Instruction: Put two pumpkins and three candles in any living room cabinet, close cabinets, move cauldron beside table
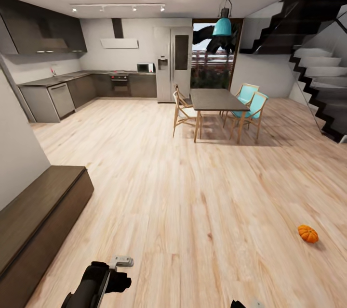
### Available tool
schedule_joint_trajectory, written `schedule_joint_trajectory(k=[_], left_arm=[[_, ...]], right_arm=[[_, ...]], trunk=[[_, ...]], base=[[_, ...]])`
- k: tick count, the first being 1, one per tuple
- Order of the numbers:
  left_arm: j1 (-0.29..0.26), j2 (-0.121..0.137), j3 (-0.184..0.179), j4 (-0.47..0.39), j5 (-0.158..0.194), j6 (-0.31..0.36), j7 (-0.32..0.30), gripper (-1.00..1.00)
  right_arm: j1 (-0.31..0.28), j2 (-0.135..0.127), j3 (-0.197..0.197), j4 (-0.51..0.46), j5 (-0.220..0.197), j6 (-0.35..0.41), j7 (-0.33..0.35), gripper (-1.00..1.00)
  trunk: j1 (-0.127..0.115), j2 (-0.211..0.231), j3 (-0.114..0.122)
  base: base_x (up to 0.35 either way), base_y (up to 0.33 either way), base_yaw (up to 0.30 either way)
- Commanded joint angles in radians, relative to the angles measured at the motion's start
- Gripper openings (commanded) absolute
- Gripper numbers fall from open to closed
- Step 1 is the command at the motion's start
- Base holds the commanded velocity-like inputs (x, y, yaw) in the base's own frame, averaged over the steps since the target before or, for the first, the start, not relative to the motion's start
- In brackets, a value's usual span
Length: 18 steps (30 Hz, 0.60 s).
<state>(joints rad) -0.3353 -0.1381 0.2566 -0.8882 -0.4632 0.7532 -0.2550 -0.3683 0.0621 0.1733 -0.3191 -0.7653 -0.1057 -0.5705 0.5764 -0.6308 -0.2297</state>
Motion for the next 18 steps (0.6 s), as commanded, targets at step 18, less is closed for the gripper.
schedule_joint_trajectory(k=[18], left_arm=[[0.000, 0.000, -0.002, 0.000, 0.000, -0.002, 0.000, 1.00]], right_arm=[[0.000, -0.002, 0.008, 0.004, 0.003, 0.000, 0.003, 1.00]], trunk=[[0.000, 0.000, 0.000]], base=[[0.334, 0.000, 0.000]])
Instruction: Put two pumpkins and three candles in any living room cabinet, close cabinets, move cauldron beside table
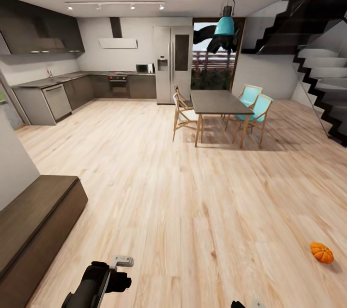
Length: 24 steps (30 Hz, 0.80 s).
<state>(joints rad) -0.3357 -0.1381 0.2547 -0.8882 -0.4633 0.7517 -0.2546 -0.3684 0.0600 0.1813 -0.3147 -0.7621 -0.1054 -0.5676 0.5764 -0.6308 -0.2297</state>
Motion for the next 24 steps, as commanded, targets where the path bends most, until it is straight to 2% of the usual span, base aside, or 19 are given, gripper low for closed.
schedule_joint_trajectory(k=[1, 13, 24], left_arm=[[0.000, 0.000, 0.000, 0.000, 0.000, 0.000, 0.000, 1.00], [0.000, 0.000, 0.000, 0.000, 0.000, 0.000, 0.000, 1.00], [0.000, 0.000, 0.001, 0.000, 0.000, 0.000, 0.000, 1.00]], right_arm=[[0.000, 0.000, 0.000, 0.001, 0.000, 0.000, 0.000, 1.00], [0.000, 0.000, -0.008, -0.001, -0.007, -0.003, 0.000, 1.00], [0.000, 0.000, -0.008, 0.000, -0.009, -0.002, -0.001, 1.00]], trunk=[[0.000, 0.000, 0.000], [0.000, 0.000, 0.000], [0.000, 0.000, 0.000]], base=[[0.334, 0.000, 0.000], [0.334, 0.000, -0.011], [0.334, 0.000, -0.246]])
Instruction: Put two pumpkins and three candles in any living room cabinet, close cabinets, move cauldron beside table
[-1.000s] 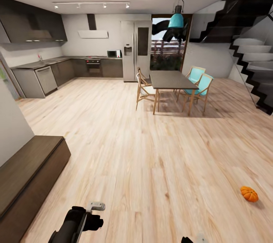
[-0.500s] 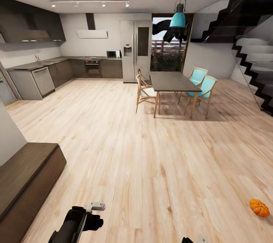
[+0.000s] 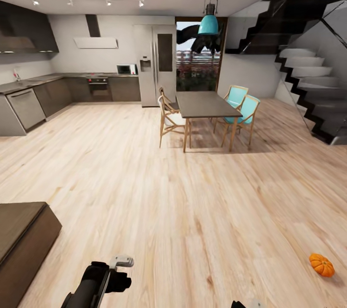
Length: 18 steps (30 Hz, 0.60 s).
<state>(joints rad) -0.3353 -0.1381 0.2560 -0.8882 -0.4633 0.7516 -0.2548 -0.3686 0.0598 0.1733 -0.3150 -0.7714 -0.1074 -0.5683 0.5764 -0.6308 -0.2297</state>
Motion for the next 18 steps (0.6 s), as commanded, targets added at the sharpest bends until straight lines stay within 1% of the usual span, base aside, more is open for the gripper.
schedule_joint_trajectory(k=[1, 10, 14, 18], left_arm=[[0.000, 0.000, 0.000, 0.000, 0.000, 0.000, 0.000, 1.00], [0.000, 0.001, 0.005, 0.000, 0.001, 0.001, -0.002, 1.00], [0.000, 0.002, 0.005, 0.000, 0.001, 0.003, -0.002, 1.00], [0.000, 0.002, 0.005, 0.000, 0.002, 0.003, -0.003, 1.00]], right_arm=[[0.000, 0.000, 0.000, 0.000, 0.000, 0.000, 0.000, 1.00], [0.000, 0.000, 0.000, 0.001, 0.000, 0.000, 0.000, 1.00], [0.000, 0.000, 0.000, 0.001, 0.000, 0.000, 0.000, 1.00], [0.000, 0.000, 0.000, 0.001, 0.000, 0.000, 0.001, 1.00]], trunk=[[0.000, 0.000, 0.000], [0.000, 0.000, 0.000], [0.000, 0.000, 0.000], [0.000, 0.000, 0.000]], base=[[0.334, 0.000, -0.283], [0.334, 0.004, -0.284], [0.320, 0.137, -0.284], [0.276, 0.223, -0.284]])
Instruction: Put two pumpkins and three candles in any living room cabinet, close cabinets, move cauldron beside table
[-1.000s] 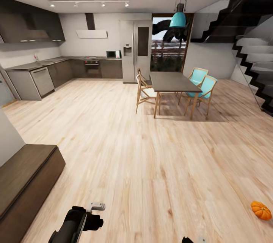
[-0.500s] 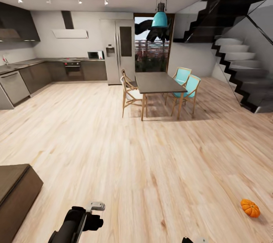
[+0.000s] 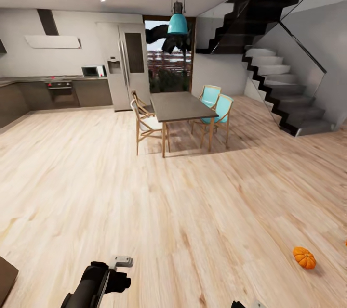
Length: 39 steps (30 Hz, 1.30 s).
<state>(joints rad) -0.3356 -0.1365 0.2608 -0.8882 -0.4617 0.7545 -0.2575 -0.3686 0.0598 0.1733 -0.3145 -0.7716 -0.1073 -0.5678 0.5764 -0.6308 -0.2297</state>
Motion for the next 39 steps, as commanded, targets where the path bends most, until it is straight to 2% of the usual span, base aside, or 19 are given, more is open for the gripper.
schedule_joint_trajectory(k=[1, 14, 25, 32, 39], left_arm=[[0.000, 0.000, 0.000, 0.000, 0.000, 0.000, 0.000, 1.00], [0.000, 0.000, 0.000, 0.000, 0.000, 0.000, -0.004, 1.00], [0.000, 0.000, 0.001, 0.000, 0.000, -0.003, -0.005, 1.00], [0.000, 0.001, 0.000, 0.000, 0.000, -0.005, -0.005, 1.00], [0.000, 0.000, 0.001, 0.000, 0.000, -0.011, -0.004, 1.00]], right_arm=[[0.000, 0.000, 0.000, 0.000, 0.000, 0.000, 0.000, 1.00], [0.000, 0.000, 0.000, 0.000, 0.000, 0.001, 0.000, 1.00], [0.000, 0.001, 0.000, 0.000, 0.000, 0.001, 0.000, 1.00], [0.000, 0.001, 0.000, 0.000, 0.000, 0.001, 0.000, 1.00], [0.000, 0.000, 0.000, 0.000, 0.000, 0.001, 0.000, 1.00]], trunk=[[0.000, 0.000, 0.000], [0.000, 0.000, 0.000], [0.000, 0.000, 0.000], [0.000, 0.000, 0.000], [0.000, 0.000, 0.000]], base=[[0.243, 0.254, -0.285], [0.108, 0.266, -0.285], [0.002, 0.034, -0.285], [0.053, 0.210, -0.285], [0.053, 0.044, -0.285]])
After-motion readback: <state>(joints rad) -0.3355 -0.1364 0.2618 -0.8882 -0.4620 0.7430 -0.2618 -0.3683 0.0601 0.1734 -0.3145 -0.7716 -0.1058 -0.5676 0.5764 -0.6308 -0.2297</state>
